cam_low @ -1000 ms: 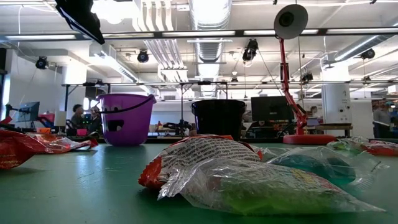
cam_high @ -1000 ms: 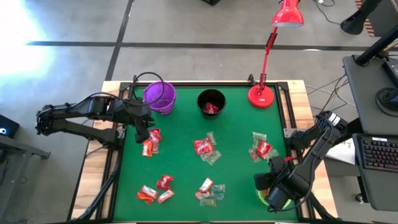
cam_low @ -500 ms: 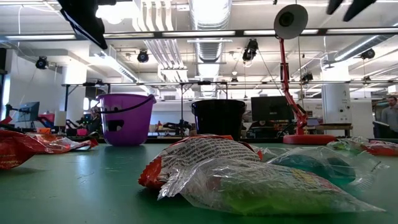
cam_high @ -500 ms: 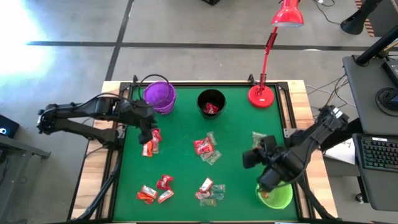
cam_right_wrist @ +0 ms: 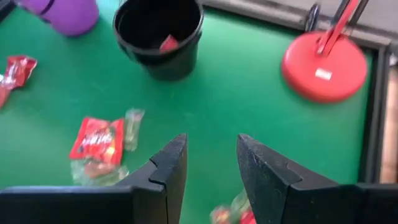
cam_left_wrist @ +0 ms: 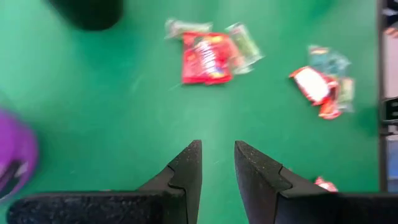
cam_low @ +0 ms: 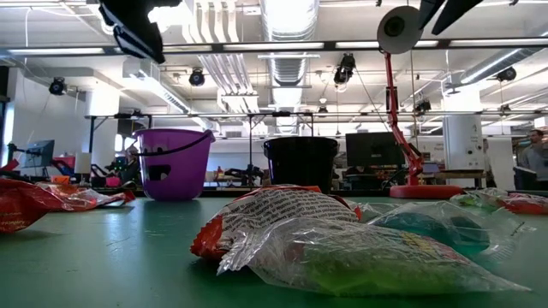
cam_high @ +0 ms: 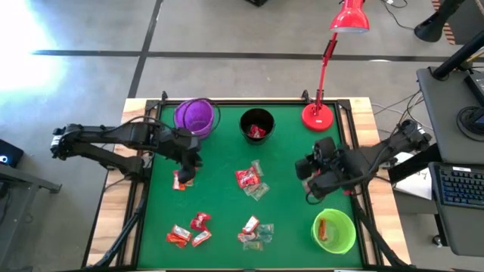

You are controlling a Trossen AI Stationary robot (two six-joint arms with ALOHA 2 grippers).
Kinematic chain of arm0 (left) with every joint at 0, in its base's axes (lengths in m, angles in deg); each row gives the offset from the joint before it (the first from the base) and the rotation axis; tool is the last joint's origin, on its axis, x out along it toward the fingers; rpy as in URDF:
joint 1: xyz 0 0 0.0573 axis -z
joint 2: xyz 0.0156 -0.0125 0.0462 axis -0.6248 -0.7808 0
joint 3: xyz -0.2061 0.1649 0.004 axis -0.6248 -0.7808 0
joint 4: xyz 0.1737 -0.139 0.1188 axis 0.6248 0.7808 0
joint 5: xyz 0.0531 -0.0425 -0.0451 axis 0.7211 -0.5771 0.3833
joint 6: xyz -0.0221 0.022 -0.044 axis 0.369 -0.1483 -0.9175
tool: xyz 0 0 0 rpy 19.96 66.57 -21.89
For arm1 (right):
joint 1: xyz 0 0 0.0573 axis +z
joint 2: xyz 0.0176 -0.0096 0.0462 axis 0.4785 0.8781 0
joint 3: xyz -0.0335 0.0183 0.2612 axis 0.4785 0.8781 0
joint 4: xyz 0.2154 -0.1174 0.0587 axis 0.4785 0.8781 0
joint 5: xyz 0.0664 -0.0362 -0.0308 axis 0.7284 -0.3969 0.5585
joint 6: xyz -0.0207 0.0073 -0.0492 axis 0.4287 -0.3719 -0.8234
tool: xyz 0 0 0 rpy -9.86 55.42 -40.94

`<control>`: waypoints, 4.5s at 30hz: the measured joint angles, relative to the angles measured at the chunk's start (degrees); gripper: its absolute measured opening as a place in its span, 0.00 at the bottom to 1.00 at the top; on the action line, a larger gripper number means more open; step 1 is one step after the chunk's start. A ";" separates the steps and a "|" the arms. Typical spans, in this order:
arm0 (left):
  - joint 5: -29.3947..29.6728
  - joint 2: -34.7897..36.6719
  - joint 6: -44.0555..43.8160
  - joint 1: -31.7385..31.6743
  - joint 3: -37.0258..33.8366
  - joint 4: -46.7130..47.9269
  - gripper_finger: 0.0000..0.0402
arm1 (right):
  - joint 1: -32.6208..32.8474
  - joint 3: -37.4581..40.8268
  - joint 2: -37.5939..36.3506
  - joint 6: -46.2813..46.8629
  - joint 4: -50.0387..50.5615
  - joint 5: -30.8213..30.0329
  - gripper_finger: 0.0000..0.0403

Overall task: Sort candy
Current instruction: Put the blue gummy into the violet bucket

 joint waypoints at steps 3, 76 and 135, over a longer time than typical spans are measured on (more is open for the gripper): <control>-0.40 -2.01 -0.07 2.29 0.00 -4.52 0.19 | -3.05 0.00 -2.49 -5.21 0.05 -0.20 0.32; 8.87 -73.28 -6.72 22.78 62.71 3.18 0.19 | -11.02 0.04 -10.60 -37.74 0.01 -1.38 0.31; 9.45 -75.13 -5.36 20.10 69.63 13.76 0.00 | -11.03 0.04 -13.05 -39.80 -0.01 -1.37 0.31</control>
